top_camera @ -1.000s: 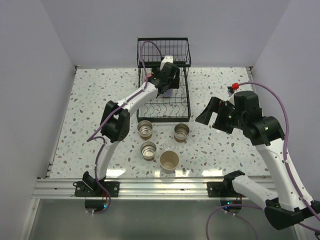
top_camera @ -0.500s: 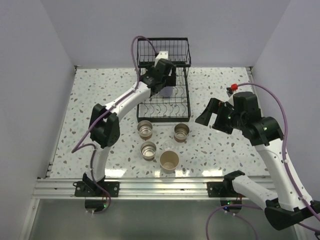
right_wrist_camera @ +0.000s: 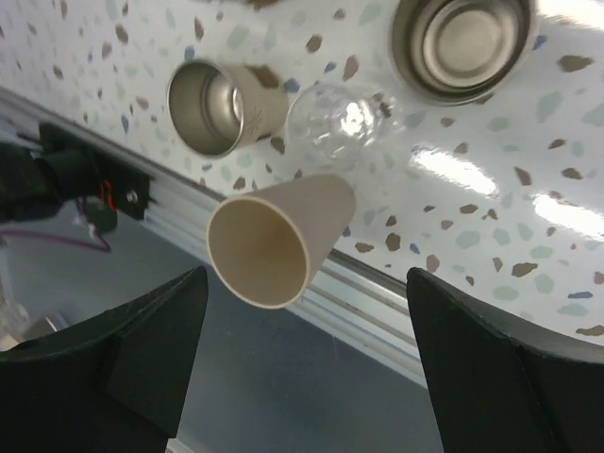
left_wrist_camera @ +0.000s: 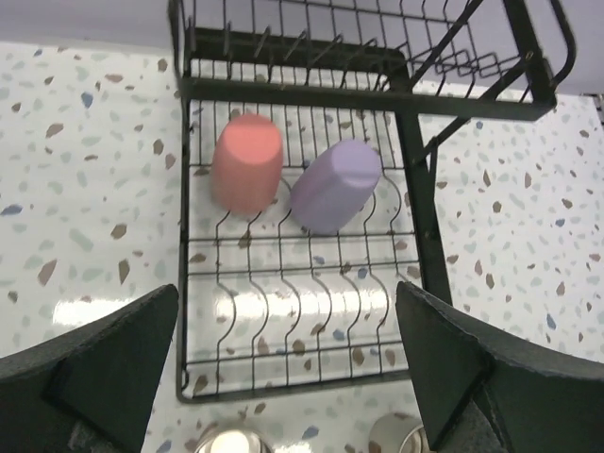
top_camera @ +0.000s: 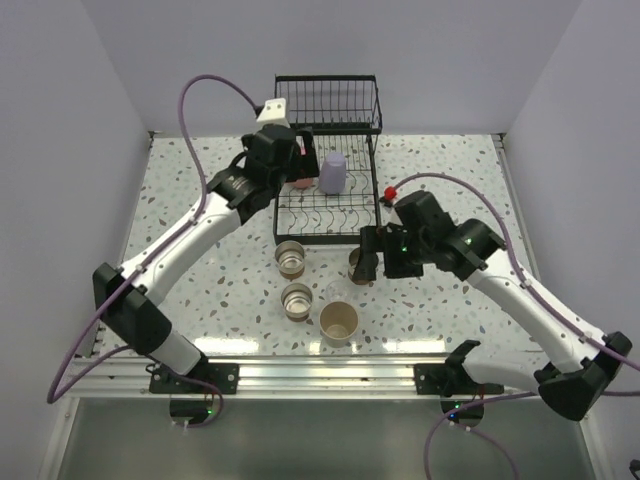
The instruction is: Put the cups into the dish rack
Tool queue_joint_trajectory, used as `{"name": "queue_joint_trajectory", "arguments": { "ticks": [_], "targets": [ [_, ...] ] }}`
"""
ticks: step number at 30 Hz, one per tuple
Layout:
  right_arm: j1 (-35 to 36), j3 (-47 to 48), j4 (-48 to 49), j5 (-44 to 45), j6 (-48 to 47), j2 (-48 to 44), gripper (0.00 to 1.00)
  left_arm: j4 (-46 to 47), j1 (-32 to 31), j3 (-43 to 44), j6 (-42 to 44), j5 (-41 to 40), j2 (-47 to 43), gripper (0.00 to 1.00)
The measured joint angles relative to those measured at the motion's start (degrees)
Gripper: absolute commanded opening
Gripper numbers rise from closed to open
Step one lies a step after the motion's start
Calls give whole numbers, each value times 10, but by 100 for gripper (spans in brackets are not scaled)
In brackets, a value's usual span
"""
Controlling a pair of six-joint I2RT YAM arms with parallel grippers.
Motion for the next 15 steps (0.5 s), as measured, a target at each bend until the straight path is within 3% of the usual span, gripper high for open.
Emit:
{"name": "queue_joint_trajectory", "arguments": {
  "ticks": [7,15],
  "targets": [
    [162,1,0,44,9,70,86,-15,0,-175,-35,2,-153,100],
    [250,-11,2,80,40,89,80,-48,0,-274,-75,4,-252,100]
  ]
}}
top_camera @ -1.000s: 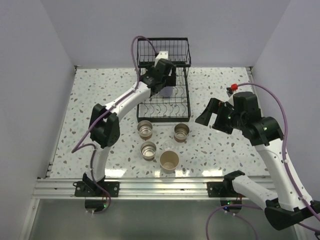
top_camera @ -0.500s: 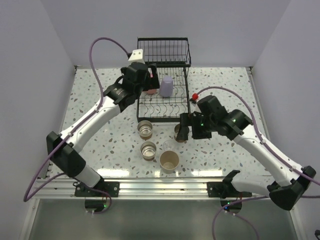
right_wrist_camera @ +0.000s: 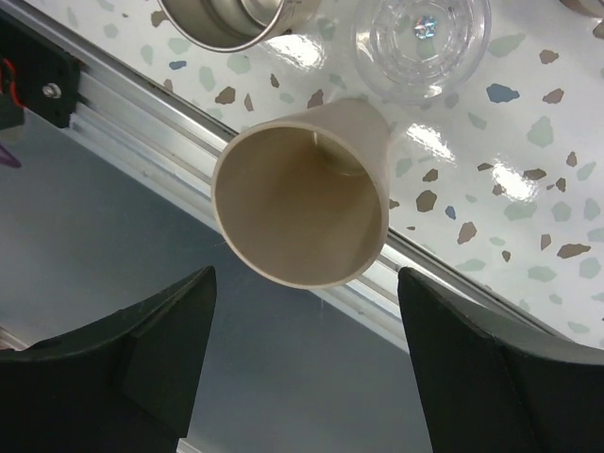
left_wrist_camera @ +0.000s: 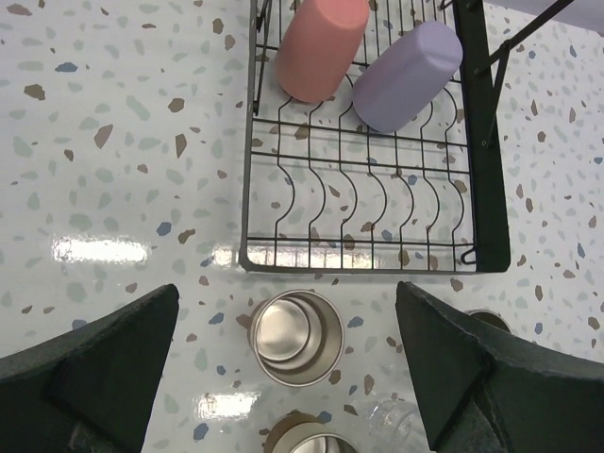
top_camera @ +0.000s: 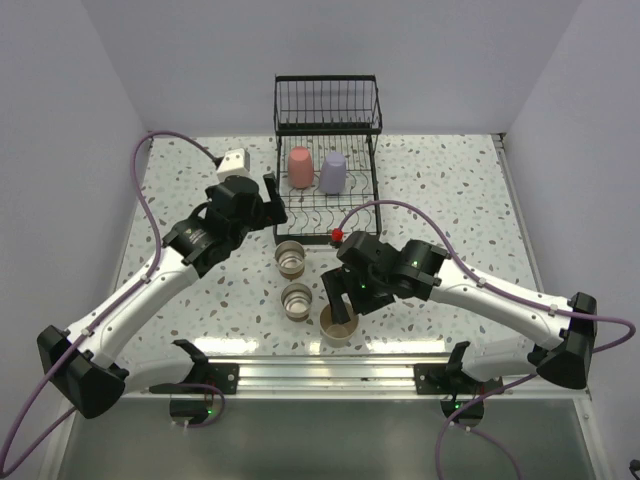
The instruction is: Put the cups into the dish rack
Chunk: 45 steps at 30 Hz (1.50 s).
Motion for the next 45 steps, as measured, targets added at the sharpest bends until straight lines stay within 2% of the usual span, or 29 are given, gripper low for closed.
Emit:
{"name": "queue_joint_trajectory", "arguments": {
  "ticks": [9,16,17,18,27,35,39,40,42,45],
  "targets": [
    [32,-11,-3,49,20,24,76,-33,0,-20,-20,5,-68,99],
    [32,-33,-2,73,27,26,64,-51,0,-42,-31,15,-87,97],
    [32,-37,-1,74,27,28,60,-54,0,-43,-34,15,-87,97],
    [32,-41,1,74,27,29,58,-56,0,-45,-35,15,-87,94],
    [32,-51,24,73,29,39,43,-69,0,-61,-37,8,-90,95],
    [32,-52,36,73,28,46,43,-66,0,-69,-36,14,-111,95],
    [32,-52,36,74,26,46,39,-67,0,-69,-34,20,-104,95],
    [32,-52,36,74,26,46,37,-67,0,-69,-34,22,-103,95],
    [32,-52,37,74,23,46,27,-68,0,-69,-34,23,-102,95],
    [32,-52,40,74,18,49,6,-68,0,-68,-31,24,-102,95]
  ]
}}
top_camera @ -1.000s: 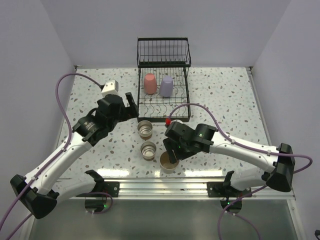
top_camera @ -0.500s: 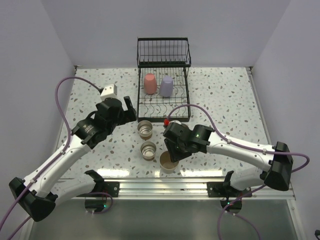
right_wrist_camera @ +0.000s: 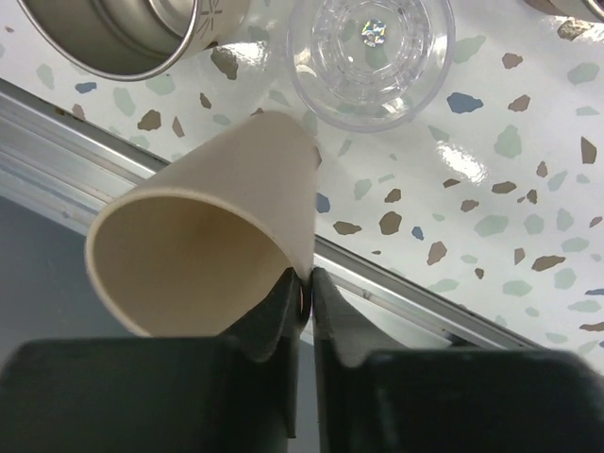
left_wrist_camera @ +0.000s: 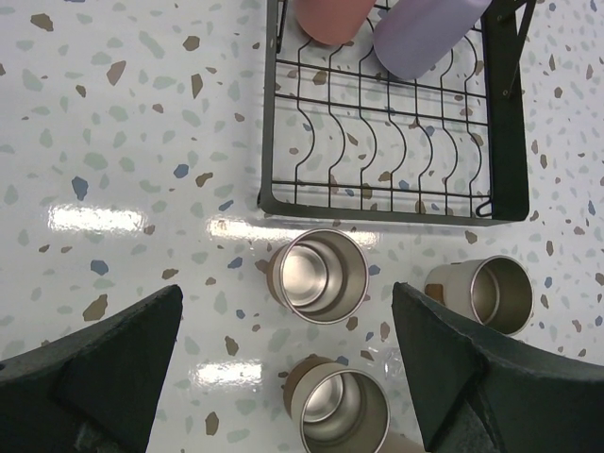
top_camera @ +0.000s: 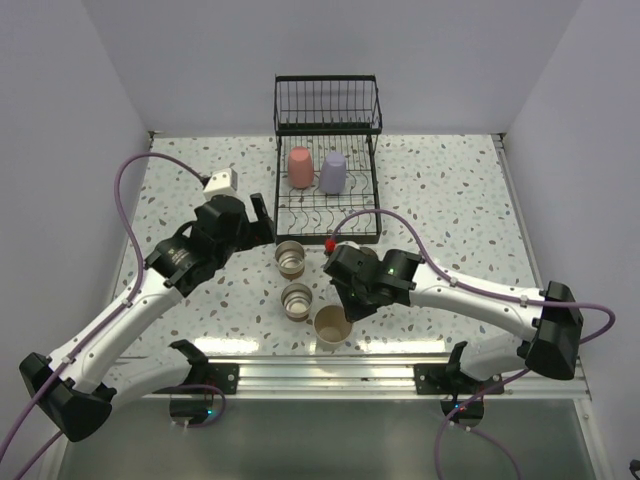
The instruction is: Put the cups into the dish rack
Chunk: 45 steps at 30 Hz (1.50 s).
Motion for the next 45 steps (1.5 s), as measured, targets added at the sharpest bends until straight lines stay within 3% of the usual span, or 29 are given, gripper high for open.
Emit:
{"name": "queue_joint_trajectory", "arguments": {
  "ticks": [2,25,29,36,45],
  "targets": [
    [0,-1,2,-1,-2,5,0,0,0,0,2,2,0,95],
    [-16,37,-41,41,-36,0,0,-2,0,59,51,51,19,95],
    [-59,78,-47,22,-49,-16,0,-2,0,80,63,65,21,95],
    [-204,116,-23,-65,-58,-75,0,-1,0,112,67,88,30,96],
    [-259,160,8,-151,-47,-77,0,13,0,126,78,142,32,97]
  ]
}}
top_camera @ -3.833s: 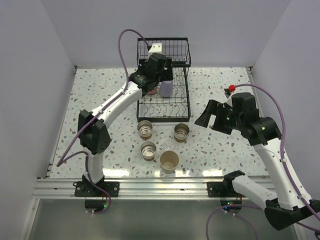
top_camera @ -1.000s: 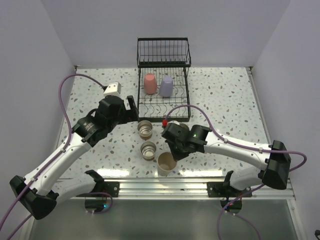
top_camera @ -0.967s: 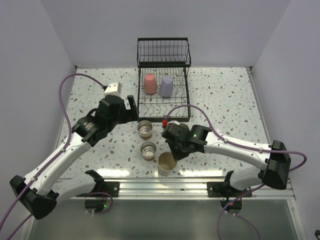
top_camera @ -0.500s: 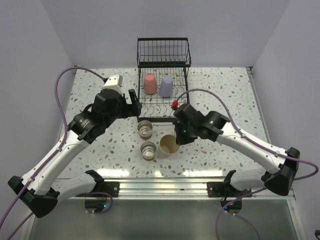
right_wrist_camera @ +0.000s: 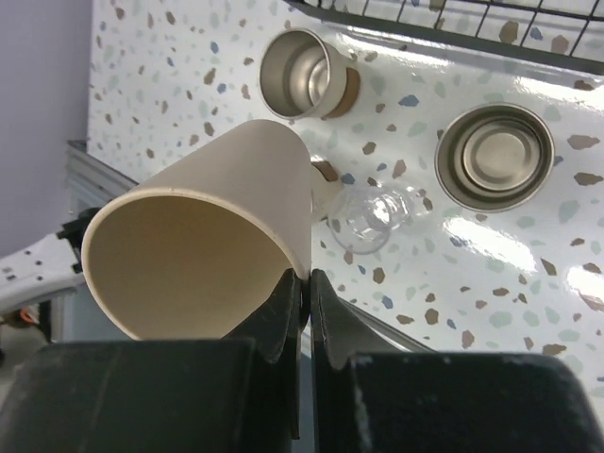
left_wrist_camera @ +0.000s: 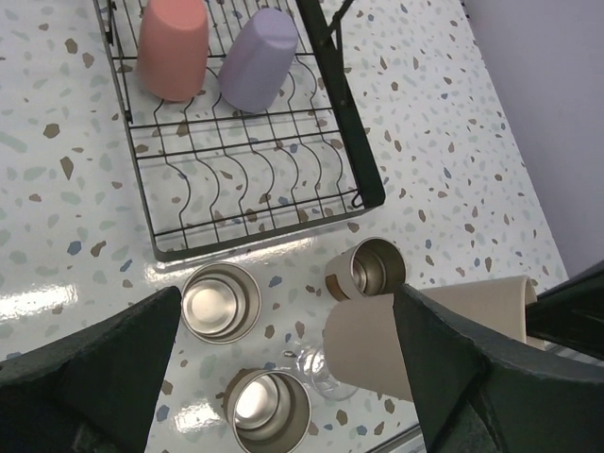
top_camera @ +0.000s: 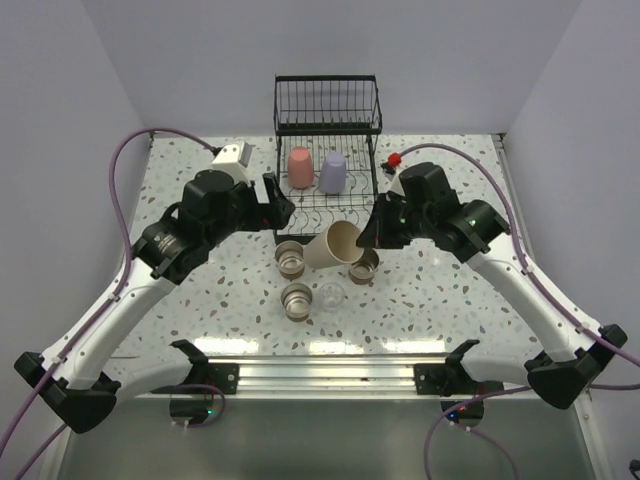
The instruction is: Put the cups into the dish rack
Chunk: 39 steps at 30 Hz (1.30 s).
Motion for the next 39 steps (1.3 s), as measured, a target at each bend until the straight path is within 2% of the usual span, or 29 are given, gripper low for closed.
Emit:
{"name": "queue_joint_trajectory", "arguments": {
  "ticks": [13,15,23,26,31,34,39],
  "targets": [
    [-98,-31,136,-137,107,-26,0,21,17,43,10,57,7,99],
    [-110,-56,176,-160,136,-35,0,29,36,42,9,82,3,100],
    [-169,-162,349,-253,277,-52,0,134,178,-25,-26,272,-47,100],
    [-180,-182,411,-277,330,-52,0,235,212,-87,-77,374,-58,100],
    [-182,-200,513,-306,412,-54,0,529,244,-244,-261,513,-54,100],
    [-182,-210,553,-314,445,-61,0,673,245,-291,-355,554,-37,100],
    [-182,-225,593,-319,477,-71,0,870,245,-303,-473,583,-13,100]
  ]
}}
